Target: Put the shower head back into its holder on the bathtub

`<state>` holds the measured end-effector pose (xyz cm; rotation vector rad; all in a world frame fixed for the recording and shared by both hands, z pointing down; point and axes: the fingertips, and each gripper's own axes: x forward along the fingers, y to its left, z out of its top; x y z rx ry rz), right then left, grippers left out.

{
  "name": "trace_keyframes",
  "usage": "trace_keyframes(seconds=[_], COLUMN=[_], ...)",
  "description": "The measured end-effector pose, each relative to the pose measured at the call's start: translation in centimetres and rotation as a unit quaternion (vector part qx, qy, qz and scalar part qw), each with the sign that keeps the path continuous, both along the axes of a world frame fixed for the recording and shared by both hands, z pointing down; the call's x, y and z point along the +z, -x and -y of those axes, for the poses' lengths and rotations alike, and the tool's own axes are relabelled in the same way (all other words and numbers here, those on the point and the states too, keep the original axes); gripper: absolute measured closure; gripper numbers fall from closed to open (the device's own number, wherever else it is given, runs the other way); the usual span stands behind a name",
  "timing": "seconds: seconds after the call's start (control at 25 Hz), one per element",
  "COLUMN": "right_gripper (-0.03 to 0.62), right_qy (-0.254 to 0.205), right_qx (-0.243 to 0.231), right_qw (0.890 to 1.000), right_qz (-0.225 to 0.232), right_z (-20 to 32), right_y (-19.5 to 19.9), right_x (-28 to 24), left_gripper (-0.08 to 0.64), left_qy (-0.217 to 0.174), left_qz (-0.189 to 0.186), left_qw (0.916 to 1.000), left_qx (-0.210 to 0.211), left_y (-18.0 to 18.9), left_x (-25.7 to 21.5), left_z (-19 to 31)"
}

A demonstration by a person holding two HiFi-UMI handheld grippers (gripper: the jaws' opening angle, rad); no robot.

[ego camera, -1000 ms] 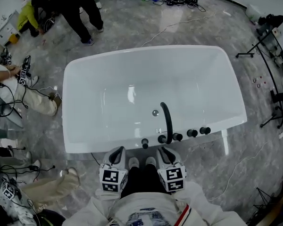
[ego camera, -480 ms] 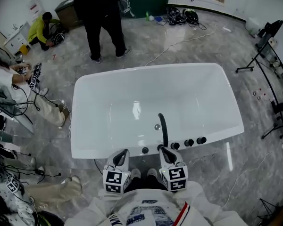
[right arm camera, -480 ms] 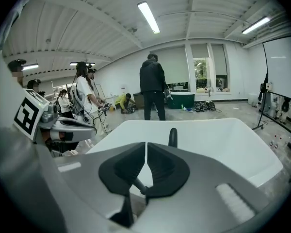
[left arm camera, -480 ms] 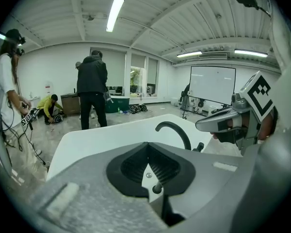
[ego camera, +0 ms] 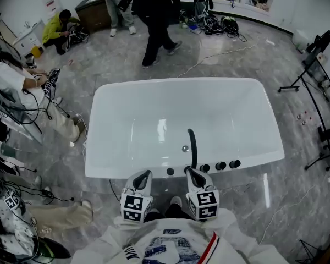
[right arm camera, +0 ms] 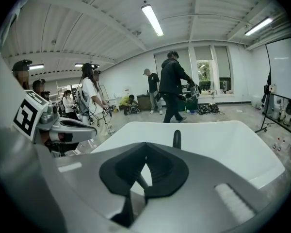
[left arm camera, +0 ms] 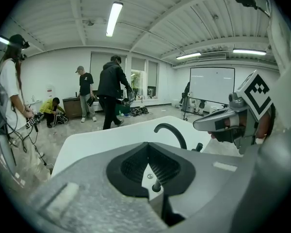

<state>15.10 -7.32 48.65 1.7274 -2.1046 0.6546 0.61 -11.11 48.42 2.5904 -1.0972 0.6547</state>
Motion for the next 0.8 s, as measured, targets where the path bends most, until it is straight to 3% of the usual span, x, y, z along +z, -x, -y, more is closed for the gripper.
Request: trace_keyframes(seconds=[0.2, 0.48, 0.8], right_gripper=[0.586, 0.586, 0.586], right_qy=[-0.003, -0.025, -0.070], right_qx=[0.005, 0.052, 0.077], right_qw=[1.000, 0.998, 0.994], right_qz=[0.001, -0.017, -0.041], right_z=[-1.6, -5.5, -11.6], right_y=[2.1, 5.8, 11.1], right_x=[-0.6, -2.2, -5.2], left_gripper=[0.558, 0.558, 0.558], left_qy=[-0.003, -0.022, -0.037], left_qz=[-0.006, -0.029, -0.047], left_qw=[1.0000, 0.9984, 0.9959], left_qx=[0.007, 0.044, 0.069], left_y=[1.9, 4.9, 9.8], left_x=[-1.1, -2.3, -3.6], left_z=[-1.8, -5.7, -11.2])
